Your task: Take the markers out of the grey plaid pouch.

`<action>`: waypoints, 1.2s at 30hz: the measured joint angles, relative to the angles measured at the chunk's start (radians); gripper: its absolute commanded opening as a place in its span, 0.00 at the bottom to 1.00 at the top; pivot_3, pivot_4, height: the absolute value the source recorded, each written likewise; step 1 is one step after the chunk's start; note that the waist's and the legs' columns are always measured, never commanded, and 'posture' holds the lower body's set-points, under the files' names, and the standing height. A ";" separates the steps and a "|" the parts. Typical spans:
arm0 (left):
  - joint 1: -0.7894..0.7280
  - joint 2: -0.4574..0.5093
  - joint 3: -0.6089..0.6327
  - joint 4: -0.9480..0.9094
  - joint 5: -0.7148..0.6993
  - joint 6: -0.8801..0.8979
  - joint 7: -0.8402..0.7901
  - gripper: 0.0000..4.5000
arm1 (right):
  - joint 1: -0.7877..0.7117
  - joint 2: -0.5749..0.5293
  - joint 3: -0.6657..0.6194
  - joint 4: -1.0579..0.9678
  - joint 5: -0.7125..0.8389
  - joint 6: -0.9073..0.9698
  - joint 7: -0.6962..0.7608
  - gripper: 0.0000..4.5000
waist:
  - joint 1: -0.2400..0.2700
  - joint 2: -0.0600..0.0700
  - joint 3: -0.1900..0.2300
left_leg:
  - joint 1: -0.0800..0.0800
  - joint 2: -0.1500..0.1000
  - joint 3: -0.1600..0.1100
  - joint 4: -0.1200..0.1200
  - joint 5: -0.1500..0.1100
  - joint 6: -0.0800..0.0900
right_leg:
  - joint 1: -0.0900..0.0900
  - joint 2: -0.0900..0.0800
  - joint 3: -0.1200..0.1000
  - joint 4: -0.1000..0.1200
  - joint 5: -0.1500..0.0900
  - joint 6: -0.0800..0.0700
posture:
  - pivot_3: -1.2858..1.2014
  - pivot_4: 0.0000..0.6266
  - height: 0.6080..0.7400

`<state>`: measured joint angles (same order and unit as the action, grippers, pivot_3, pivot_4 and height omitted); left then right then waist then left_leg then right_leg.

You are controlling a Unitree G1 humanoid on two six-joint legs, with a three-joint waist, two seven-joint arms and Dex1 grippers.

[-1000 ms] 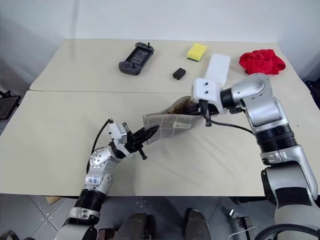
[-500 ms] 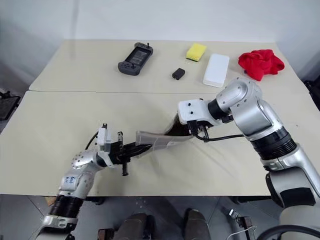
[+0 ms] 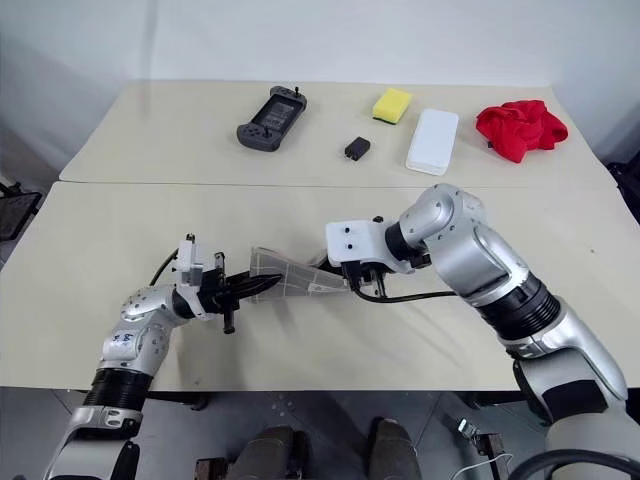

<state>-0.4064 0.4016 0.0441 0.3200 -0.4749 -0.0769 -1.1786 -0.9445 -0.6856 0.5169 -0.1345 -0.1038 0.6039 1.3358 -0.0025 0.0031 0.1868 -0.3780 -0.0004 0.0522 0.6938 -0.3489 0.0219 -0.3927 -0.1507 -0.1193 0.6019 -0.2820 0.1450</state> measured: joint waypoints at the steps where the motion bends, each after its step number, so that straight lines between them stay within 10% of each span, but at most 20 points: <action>1: -0.001 -0.010 0.003 0.011 0.013 -0.035 0.008 0.00 | 0.001 0.006 0.000 0.000 -0.001 0.000 -0.009 0.35 | 0.000 0.000 0.000 | 0.000 0.000 0.000 0.000 0.000 0.000 | 0.000 0.000 0.000 0.000 0.000 0.000 | 0.52 0.24 1.00; 10: 0.001 -0.030 0.003 0.036 0.060 -0.161 0.032 0.00 | 0.010 0.057 0.016 0.016 -0.033 -0.016 -0.066 0.95 | -0.002 0.000 0.000 | 0.000 0.000 0.000 0.001 0.000 0.000 | 0.000 0.000 0.000 0.001 0.000 0.000 | 0.52 0.24 1.00; 22: 0.006 -0.031 0.014 0.033 0.052 -0.123 0.041 0.00 | -0.069 0.198 0.099 0.233 -0.138 -0.077 -0.160 0.95 | -0.013 0.000 0.000 | 0.002 0.000 -0.001 0.002 0.000 0.000 | 0.000 0.000 0.002 0.005 0.000 0.000 | 0.52 0.24 1.00; 36: 0.027 -0.030 0.018 0.000 0.050 -0.098 0.064 0.00 | -0.048 0.192 0.099 0.254 -0.177 -0.198 -0.184 0.10 | -0.023 0.000 0.000 | 0.002 0.001 -0.001 0.002 0.000 0.000 | 0.000 0.000 0.002 0.005 0.000 0.000 | 0.52 0.24 1.00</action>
<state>-0.3790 0.3713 0.0625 0.3200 -0.4245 -0.1745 -1.1149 -0.9925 -0.4933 0.6163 0.1193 -0.2812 0.4064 1.1522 -0.0254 0.0031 0.1864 -0.3758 0.0004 0.0513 0.6960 -0.3489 0.0219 -0.3925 -0.1509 -0.1173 0.6069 -0.2822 0.1446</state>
